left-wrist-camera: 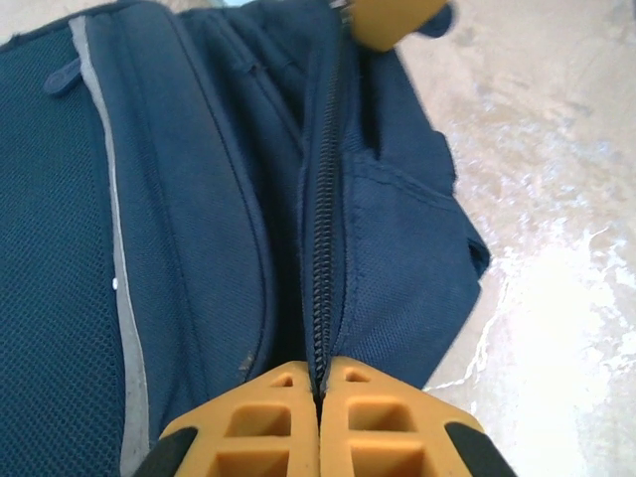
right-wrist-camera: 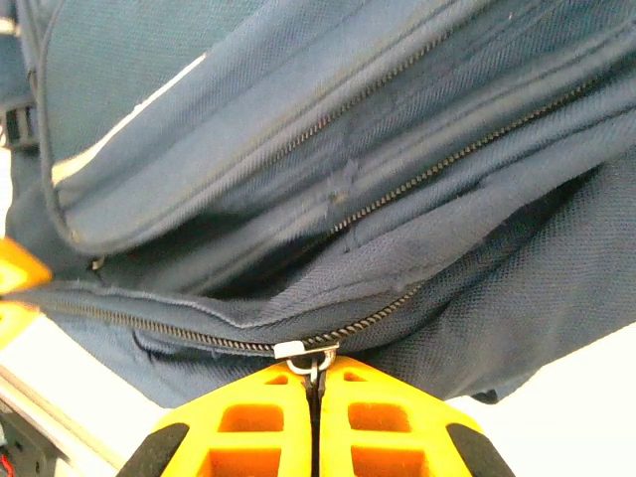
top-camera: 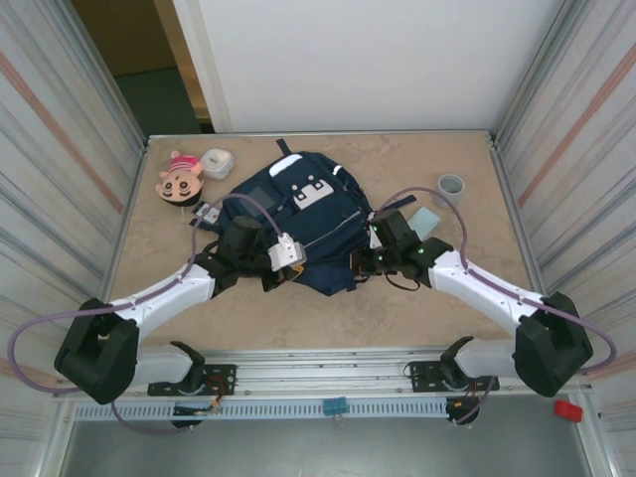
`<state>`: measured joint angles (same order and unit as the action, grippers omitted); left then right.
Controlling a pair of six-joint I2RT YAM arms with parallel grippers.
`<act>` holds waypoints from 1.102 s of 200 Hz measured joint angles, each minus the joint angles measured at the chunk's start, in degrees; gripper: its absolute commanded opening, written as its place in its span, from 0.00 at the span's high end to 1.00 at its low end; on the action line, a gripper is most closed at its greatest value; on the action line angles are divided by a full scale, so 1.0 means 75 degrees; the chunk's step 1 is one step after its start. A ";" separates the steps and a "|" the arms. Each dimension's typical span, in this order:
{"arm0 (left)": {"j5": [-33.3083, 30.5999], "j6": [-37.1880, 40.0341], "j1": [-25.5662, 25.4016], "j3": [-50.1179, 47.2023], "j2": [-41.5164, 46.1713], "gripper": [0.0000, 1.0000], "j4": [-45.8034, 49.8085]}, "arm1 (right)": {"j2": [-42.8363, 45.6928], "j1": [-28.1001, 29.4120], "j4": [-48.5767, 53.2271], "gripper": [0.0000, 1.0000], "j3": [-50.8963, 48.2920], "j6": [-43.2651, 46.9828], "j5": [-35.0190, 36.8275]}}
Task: Pack books, pencil case, and school supplies into a backpack
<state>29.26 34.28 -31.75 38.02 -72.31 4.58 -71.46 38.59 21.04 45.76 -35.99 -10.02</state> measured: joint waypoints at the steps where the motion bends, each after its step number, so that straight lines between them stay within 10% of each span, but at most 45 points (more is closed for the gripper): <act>1: -0.0009 0.0009 0.0006 0.0000 0.0000 0.97 0.0015 | 0.0012 0.0017 -0.0006 1.00 -0.0015 0.0000 0.0009; 70: -0.0239 0.0842 0.0527 0.0557 -0.0603 0.82 0.0854 | -0.0286 0.1676 -0.0871 1.00 -0.0332 -0.1026 0.0842; 122: 0.0481 0.1341 0.0679 0.1090 -0.0568 0.33 0.1215 | -0.0790 0.2014 -0.1355 1.00 -0.0192 -0.1343 0.0918; 183: 0.0711 0.1466 -0.0542 0.1137 -0.0493 0.36 0.1358 | -0.0781 0.2040 -0.1408 1.00 -0.0172 -0.1262 0.0568; 220: 0.0286 0.1492 -0.0734 0.1370 -0.1390 0.67 0.1364 | -0.0697 0.2034 -0.1408 1.00 -0.0172 -0.1099 0.0469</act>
<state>31.40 45.47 -37.26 48.29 -82.74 14.81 -76.69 53.84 10.48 44.47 -44.23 -6.50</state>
